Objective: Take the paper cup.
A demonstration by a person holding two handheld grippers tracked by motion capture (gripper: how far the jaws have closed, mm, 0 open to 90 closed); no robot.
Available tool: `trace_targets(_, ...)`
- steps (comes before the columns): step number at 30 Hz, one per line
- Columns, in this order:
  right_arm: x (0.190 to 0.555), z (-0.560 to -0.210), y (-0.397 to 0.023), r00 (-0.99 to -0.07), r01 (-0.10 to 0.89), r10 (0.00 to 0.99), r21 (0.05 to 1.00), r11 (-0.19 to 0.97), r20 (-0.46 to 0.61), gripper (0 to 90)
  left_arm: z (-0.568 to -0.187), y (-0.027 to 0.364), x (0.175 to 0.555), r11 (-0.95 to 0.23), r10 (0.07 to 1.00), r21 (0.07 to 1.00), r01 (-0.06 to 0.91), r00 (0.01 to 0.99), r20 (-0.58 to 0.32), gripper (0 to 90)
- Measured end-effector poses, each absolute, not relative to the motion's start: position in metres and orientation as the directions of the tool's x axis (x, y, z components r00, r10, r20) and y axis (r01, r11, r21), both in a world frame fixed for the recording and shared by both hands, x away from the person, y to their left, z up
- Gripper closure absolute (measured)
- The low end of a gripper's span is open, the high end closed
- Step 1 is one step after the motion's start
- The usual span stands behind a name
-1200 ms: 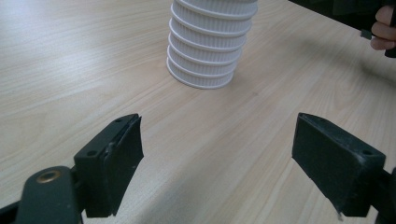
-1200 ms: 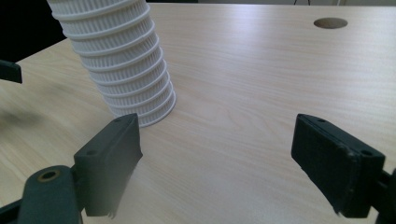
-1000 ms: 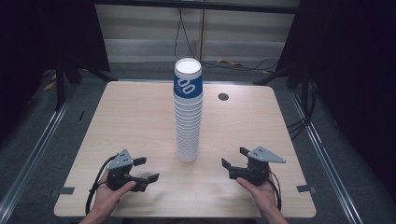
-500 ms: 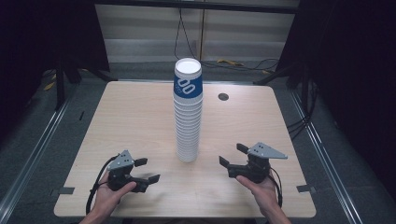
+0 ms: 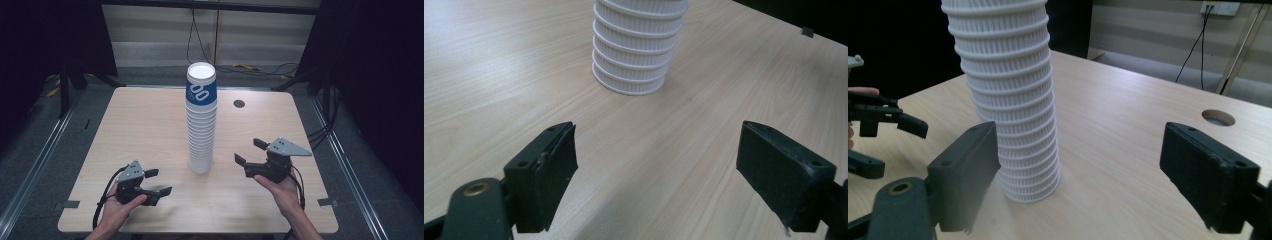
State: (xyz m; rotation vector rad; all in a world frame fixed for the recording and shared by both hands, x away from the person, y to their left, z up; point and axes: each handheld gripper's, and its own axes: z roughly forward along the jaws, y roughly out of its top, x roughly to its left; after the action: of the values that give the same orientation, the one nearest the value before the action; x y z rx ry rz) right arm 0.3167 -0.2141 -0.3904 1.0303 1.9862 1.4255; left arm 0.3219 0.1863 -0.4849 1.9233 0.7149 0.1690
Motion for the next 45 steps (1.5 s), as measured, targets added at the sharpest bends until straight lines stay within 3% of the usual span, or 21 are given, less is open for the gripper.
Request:
trace_targets(25, 0.341, -0.345, -0.196, -0.691, 0.270, 0.719, 0.950, 0.154, 0.080, 15.6, -0.486, 0.187, 0.319, -0.301, 0.536, 0.866, 0.401, 0.822, -0.194, 16.7)
trace_targets(45, 0.361, -0.266, -0.182, -0.778, 0.212, 0.625, 0.962, 0.172, 0.060, 15.0, -0.487, 0.188, 0.321, -0.297, 0.549, 0.864, 0.406, 0.813, -0.194, 16.7)
